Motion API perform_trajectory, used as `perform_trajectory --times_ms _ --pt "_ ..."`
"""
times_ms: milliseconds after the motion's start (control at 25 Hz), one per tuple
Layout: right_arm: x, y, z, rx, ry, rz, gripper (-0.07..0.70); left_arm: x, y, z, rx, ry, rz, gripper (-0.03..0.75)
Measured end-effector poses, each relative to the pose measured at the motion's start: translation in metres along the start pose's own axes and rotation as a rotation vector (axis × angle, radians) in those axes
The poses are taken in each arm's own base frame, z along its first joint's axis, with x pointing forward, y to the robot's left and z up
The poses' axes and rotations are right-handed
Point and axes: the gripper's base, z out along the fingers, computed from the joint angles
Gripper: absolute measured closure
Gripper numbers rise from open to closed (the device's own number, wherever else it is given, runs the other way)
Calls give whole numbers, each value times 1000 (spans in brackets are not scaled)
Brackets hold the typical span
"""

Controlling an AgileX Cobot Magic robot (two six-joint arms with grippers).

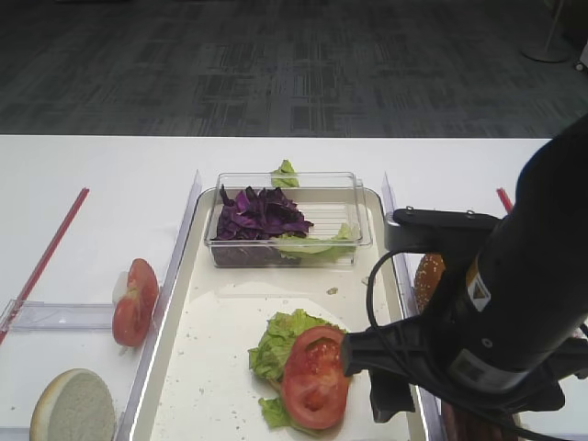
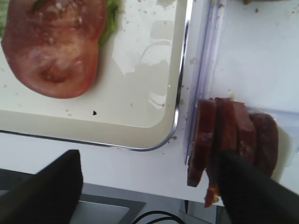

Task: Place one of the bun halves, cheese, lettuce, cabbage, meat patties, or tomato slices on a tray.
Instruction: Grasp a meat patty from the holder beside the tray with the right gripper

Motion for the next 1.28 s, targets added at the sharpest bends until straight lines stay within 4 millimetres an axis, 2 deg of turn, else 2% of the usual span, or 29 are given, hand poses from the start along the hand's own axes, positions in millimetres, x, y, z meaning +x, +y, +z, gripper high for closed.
perform_trajectory --times_ms 480,1040,1280 --pt "1 2 0 -17 11 25 22 0 0 0 0 0 0 223" --pt "-5 3 26 37 75 7 26 0 0 0 0 0 0 223" --pt "-5 1 26 56 75 -9 97 0 0 0 0 0 0 223"
